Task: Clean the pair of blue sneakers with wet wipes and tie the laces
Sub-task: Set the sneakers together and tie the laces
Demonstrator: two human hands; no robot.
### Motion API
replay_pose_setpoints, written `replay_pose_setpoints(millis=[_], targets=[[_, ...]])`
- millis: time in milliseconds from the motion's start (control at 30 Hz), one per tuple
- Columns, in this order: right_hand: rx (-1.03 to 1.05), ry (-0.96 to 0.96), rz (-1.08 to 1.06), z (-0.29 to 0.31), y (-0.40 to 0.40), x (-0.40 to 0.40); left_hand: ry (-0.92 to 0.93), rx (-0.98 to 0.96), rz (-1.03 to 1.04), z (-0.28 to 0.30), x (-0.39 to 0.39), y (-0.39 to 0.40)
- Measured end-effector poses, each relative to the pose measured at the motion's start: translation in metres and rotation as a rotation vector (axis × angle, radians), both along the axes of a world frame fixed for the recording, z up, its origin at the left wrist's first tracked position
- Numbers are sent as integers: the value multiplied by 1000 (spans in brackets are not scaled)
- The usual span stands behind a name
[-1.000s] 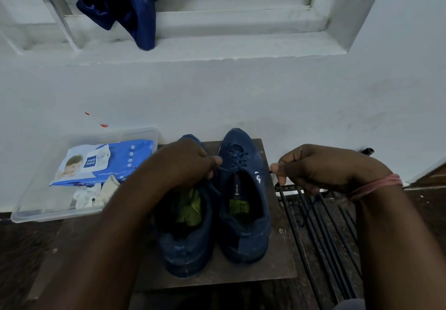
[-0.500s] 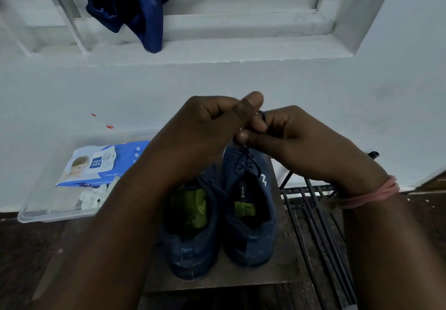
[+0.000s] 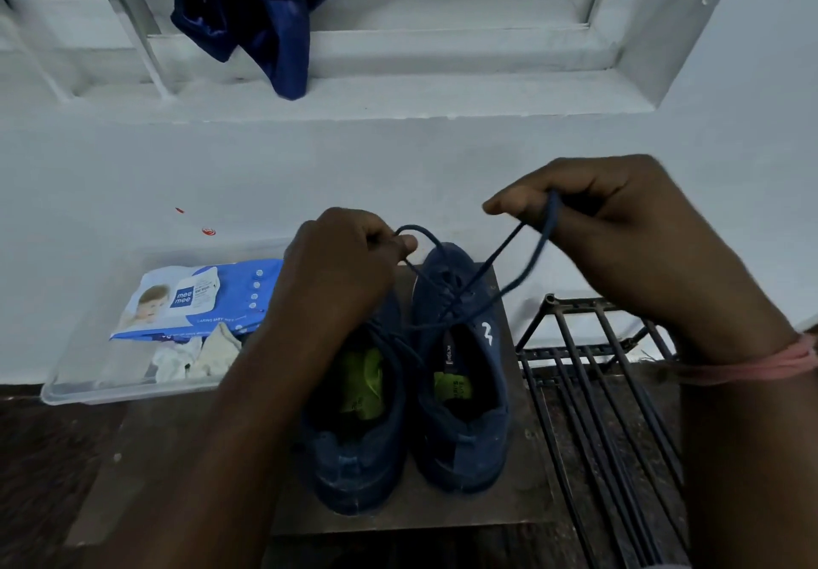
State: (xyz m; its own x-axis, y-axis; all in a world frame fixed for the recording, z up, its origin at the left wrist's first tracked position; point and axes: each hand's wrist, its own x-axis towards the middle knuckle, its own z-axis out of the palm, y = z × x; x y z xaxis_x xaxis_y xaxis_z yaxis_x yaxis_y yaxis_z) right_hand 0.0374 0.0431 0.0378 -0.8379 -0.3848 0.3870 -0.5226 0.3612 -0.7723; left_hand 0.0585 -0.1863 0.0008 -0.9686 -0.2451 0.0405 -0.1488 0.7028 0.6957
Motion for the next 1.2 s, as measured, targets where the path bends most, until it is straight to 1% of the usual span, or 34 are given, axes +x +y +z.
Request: replay_pose_setpoints(millis=[33, 133, 167, 200, 267, 333, 400, 533, 567, 667, 700, 733, 800, 833, 867, 933, 1100, 1133, 1200], targets=[[-77, -16, 43, 5, 0, 2, -38, 77, 17, -3, -2, -1], [-246, 3, 138, 8, -5, 4, -167, 645, -71, -4, -1, 12], [-273, -6, 149, 4, -7, 1, -209, 770, -123, -4, 1, 17], [-270, -23, 139, -3, -8, -5, -246, 840, -171, -5, 3, 20], [-192, -62, 58, -23, -6, -15, -287, 917, -216, -6, 4, 21], [-79, -94, -33, -45, 1, -24, -267, 994, -217, -4, 2, 16], [-5, -139, -37, -59, 4, -27, -224, 996, -245, -1, 0, 9], [102, -197, 101, -64, -11, -21, -108, 891, -286, -7, -2, 10], [128, -216, 141, -63, -16, -19, -70, 829, -275, -8, -3, 12], [108, -364, 253, -61, -21, -15, 57, 498, -194, -14, -7, 10], [79, -414, 273, -61, -20, -15, 79, 458, -155, -16, -8, 9], [58, -450, 290, -59, -19, -14, 87, 492, -123, -17, -8, 8], [28, -480, 313, -57, -20, -13, 51, 737, -70, -20, -6, 13], [28, -469, 299, -56, -22, -13, 30, 853, -39, -21, -6, 16], [47, -423, 253, -58, -22, -14, 24, 917, -6, -21, -6, 20], [100, -303, 162, -63, -23, -16, 15, 979, 44, -21, -6, 25], [148, -58, 40, -69, -21, -19, -37, 1126, 82, -26, -8, 26], [132, -67, 26, -69, -21, -19, -49, 1164, 75, -27, -9, 27], [71, -170, 28, -67, -22, -20, -63, 1201, 61, -29, -9, 29]])
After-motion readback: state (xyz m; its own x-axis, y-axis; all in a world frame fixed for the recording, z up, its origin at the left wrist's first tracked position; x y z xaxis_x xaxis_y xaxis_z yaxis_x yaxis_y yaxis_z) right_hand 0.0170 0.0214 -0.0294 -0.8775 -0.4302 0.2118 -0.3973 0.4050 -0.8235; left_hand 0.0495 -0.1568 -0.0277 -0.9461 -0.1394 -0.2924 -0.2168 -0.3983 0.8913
